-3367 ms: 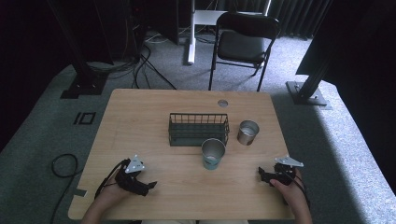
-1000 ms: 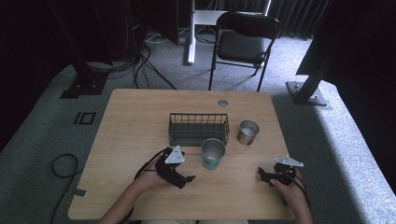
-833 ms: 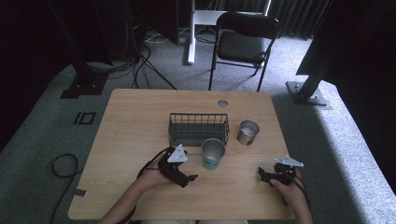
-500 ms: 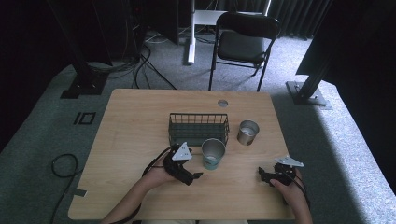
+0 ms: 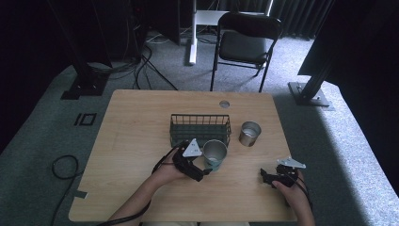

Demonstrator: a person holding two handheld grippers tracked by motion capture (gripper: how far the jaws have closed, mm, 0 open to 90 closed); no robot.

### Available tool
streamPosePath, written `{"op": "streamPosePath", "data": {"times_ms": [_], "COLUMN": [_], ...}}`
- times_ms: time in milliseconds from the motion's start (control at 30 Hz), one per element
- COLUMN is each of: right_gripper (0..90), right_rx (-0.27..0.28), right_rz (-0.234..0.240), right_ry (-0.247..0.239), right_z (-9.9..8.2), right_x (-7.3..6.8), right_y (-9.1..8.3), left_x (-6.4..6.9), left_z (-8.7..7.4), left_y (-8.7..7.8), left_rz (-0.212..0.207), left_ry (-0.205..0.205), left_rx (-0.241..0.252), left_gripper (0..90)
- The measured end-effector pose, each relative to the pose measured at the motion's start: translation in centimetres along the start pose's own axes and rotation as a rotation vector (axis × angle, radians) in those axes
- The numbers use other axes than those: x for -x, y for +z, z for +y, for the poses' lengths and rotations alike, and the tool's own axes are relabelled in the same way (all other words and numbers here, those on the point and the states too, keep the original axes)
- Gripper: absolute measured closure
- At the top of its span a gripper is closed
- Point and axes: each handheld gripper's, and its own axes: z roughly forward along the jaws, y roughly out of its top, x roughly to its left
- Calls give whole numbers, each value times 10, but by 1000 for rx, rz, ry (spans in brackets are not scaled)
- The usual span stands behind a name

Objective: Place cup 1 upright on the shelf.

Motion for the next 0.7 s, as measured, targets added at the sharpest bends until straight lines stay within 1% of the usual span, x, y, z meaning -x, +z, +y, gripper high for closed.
{"op": "streamPosePath", "data": {"times_ms": [100, 167, 300, 333, 400, 467, 533, 567, 700], "right_gripper": [107, 107, 107, 107, 107, 107, 107, 107, 107], "right_rx": [0, 0, 0, 0, 0, 0, 0, 0, 1], "right_rz": [0, 0, 0, 0, 0, 0, 0, 0, 0], "right_ry": [0, 0, 0, 0, 0, 0, 0, 0, 0], "right_z": [0, 0, 0, 0, 0, 0, 0, 0, 0], "right_x": [0, 0, 0, 0, 0, 0, 0, 0, 0], "right_y": [0, 0, 0, 0, 0, 0, 0, 0, 0], "left_x": [0, 0, -3, -3, -5, -6, -6, -6, -5], "left_z": [2, 4, 7, 7, 8, 9, 10, 11, 13], "left_y": [4, 6, 10, 11, 12, 14, 15, 16, 20], "left_rz": [-3, -4, -5, 1, -6, -6, -2, -8, -1], "left_ry": [-5, -10, -25, -28, -35, -31, -30, -31, -29], "left_rx": [15, 34, 40, 45, 47, 41, 48, 50, 59], "left_gripper": [20, 20, 20, 20, 20, 20, 20, 20, 20]}}
